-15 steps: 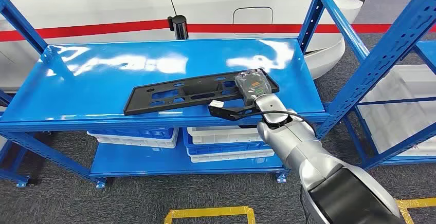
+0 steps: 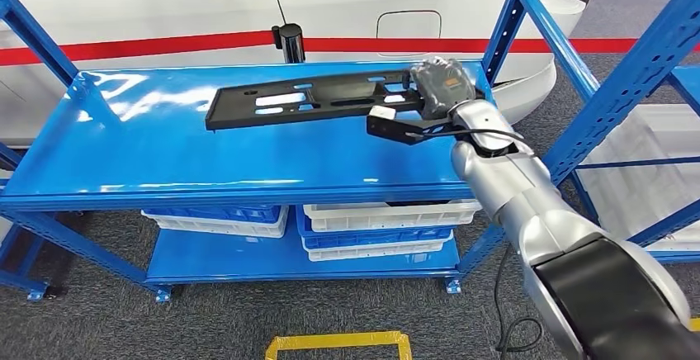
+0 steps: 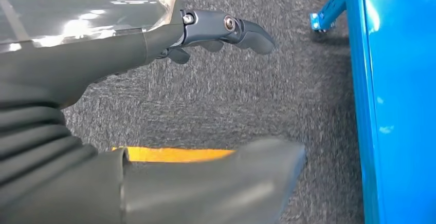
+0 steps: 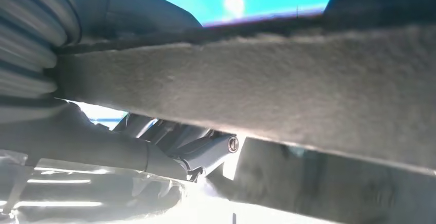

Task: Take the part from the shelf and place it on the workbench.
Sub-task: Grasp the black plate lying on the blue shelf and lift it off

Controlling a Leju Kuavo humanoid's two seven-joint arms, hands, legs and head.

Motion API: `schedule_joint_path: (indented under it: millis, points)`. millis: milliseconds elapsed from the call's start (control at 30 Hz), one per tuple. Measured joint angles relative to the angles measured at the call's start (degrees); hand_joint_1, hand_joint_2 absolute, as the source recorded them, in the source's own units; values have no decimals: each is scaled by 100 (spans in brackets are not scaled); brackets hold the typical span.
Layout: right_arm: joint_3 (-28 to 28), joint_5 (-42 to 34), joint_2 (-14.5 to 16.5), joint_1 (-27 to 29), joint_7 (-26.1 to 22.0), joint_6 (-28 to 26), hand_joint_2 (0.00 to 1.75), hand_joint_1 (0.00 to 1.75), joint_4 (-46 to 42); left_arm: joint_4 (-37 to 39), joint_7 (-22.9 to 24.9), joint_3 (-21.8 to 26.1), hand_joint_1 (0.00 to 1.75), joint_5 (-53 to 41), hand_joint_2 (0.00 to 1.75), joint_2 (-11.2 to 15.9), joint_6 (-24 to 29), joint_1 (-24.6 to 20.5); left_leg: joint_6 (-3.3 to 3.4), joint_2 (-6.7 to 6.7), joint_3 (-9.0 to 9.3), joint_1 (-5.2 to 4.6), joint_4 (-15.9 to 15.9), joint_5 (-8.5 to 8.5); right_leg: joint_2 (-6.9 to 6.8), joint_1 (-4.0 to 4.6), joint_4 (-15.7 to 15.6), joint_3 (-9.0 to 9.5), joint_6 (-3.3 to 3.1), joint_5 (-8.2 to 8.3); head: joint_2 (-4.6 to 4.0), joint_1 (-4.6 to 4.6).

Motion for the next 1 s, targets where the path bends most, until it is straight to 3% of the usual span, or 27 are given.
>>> schedule_joint_path:
  millis: [100,200,300,500,700,1000]
  points:
    - [-148,-251,-182,-169,-338,207,175,175,-298,0,-24,51,0,2,175,-1,67,9,0,0,0,-1,0,0,0,-1,0,-1,0,0,0,1]
    - [-279,-794,-474,-381,-664,792,175,175,-843,0,-31,120,0,35,175,1,175,36,1,0,-3,-3,0,0,0,-4,0,-3,0,0,0,-1]
    - [-338,-1303,-819,-625,-634,1292,175,175,-1674,0,-31,212,0,70,175,11,202,81,1,0,-3,-4,0,-1,-1,-6,0,-4,1,0,0,0]
    - [-421,-2446,-1221,-778,-574,1664,175,175,-2848,-32,-32,371,0,138,175,17,273,94,3,5,5,-5,0,-4,2,-8,-1,-4,1,-1,-1,-1]
    - [-402,-3089,-1612,-784,-521,1746,175,175,-3702,-48,21,556,0,263,175,28,261,99,3,2,7,-2,-1,-4,0,-8,-2,0,0,-1,-1,1]
    - [-321,-3252,-1779,-604,-543,1700,175,175,-3964,-48,161,691,0,341,175,37,206,82,3,5,10,2,-1,-4,3,-8,-2,0,-1,1,0,-1]
